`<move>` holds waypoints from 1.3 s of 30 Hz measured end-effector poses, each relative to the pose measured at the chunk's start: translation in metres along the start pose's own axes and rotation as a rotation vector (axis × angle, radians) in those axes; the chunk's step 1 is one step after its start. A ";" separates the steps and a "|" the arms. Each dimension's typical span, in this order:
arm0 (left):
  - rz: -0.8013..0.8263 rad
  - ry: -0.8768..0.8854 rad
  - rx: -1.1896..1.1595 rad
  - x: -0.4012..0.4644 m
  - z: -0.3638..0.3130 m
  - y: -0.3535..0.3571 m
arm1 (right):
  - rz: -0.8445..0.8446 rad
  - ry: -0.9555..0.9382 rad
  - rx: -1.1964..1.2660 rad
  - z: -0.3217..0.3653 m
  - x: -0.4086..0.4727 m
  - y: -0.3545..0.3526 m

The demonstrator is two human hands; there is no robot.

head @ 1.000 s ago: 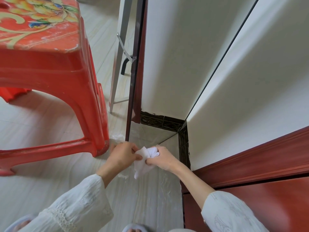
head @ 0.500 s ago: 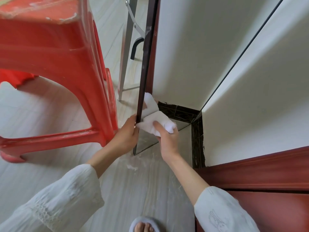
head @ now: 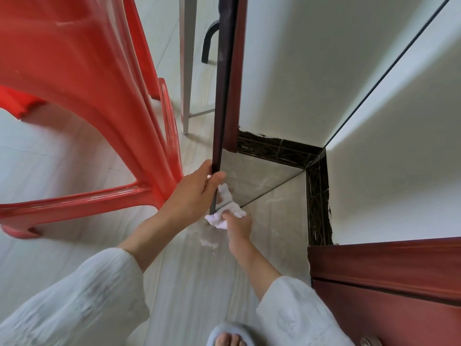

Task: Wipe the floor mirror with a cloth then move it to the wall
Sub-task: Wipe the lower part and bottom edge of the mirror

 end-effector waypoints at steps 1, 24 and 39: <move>-0.002 0.007 0.000 0.001 0.000 0.001 | -0.005 0.060 -0.021 -0.008 0.005 0.001; -0.096 0.066 0.018 -0.001 -0.001 -0.002 | -0.248 0.021 0.015 -0.004 0.080 -0.025; -0.101 0.045 0.008 -0.001 0.000 -0.002 | 0.074 0.305 -0.304 -0.024 0.022 0.000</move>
Point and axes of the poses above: each hand's wrist, its own x-axis towards the middle knuckle, its own y-axis out of the palm, z = x × y, the point moved 7 cm from there along x, towards the middle knuckle, and after that the axes turned 6 degrees about -y, right-handed, at the moved point
